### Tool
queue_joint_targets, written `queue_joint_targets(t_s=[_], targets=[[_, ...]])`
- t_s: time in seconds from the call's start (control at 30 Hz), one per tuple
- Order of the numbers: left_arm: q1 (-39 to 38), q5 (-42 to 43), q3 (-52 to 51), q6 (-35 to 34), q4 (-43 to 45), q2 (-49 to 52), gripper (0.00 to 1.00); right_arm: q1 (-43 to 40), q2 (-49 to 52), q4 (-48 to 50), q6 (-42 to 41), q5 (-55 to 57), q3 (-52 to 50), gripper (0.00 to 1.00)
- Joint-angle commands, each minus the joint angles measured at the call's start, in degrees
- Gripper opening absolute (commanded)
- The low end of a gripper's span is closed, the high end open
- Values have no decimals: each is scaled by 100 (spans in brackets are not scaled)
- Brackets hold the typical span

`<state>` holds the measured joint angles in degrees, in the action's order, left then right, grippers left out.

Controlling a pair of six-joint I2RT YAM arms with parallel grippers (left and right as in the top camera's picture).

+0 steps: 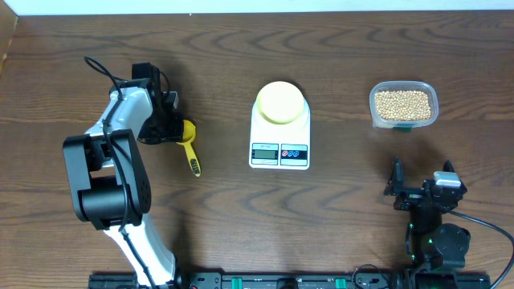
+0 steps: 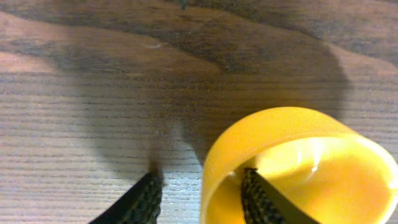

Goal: Scoop item into bowl and weigh 50g on scale
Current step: 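Close the left gripper on the yellow scoop's cup rim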

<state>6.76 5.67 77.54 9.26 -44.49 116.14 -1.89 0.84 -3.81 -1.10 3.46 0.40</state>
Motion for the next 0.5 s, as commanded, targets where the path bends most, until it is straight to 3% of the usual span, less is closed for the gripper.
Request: queue_joint_targets(t_s=[0.0,0.47], targets=[[35,-74,-46,57,2,68,38,48,-46,-15,-98,46,-9,99],[35,-74,-46,57,2,68,20,48,-46,-15,-98,46,-9,99]])
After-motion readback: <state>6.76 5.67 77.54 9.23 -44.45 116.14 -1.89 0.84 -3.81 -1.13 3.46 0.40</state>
